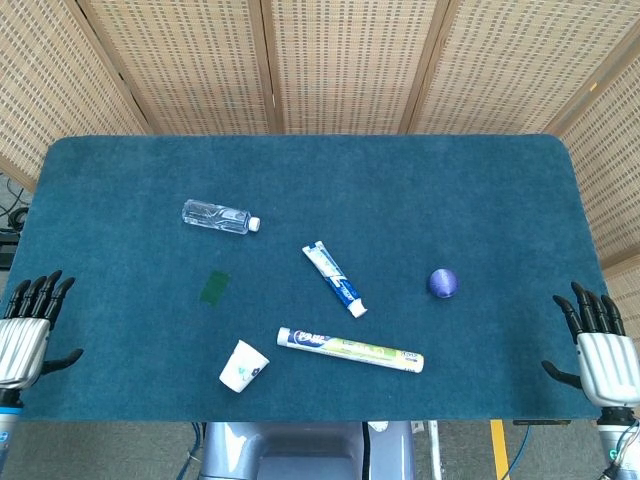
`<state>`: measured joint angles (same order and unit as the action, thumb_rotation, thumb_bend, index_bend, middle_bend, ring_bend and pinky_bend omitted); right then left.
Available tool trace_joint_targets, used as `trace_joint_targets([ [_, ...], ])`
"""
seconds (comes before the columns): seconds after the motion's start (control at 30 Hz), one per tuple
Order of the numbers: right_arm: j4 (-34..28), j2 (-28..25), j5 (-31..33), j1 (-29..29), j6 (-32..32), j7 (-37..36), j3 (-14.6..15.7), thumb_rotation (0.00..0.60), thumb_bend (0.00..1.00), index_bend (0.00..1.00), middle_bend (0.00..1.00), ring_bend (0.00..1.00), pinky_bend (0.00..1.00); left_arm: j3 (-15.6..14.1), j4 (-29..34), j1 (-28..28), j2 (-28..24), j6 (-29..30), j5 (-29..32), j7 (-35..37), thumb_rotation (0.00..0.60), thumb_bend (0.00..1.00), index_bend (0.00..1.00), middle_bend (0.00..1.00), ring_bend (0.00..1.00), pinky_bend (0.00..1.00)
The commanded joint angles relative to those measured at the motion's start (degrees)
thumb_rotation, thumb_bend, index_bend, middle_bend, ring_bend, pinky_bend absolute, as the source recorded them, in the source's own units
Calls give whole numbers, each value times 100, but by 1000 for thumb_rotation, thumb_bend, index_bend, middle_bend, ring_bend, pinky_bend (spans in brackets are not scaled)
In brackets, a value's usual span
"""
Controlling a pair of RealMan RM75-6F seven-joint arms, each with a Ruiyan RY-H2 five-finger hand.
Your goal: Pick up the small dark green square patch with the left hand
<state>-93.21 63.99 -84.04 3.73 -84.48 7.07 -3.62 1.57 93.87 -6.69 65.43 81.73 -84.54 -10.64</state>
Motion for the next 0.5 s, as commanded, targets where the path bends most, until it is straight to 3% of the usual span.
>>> trace_joint_targets([
  [0.03, -7, -3, -18, 4, 16, -5, 13, 600, 131, 124, 0, 0, 0, -12, 63, -41, 16, -79, 11, -73, 600, 62, 0, 0, 0, 0],
  [0.5, -41, -15, -100, 21, 50, -63, 53, 600, 131, 124, 0, 0, 0, 145, 476, -794, -69, -1120, 147, -692, 600, 77, 0, 0, 0, 0],
])
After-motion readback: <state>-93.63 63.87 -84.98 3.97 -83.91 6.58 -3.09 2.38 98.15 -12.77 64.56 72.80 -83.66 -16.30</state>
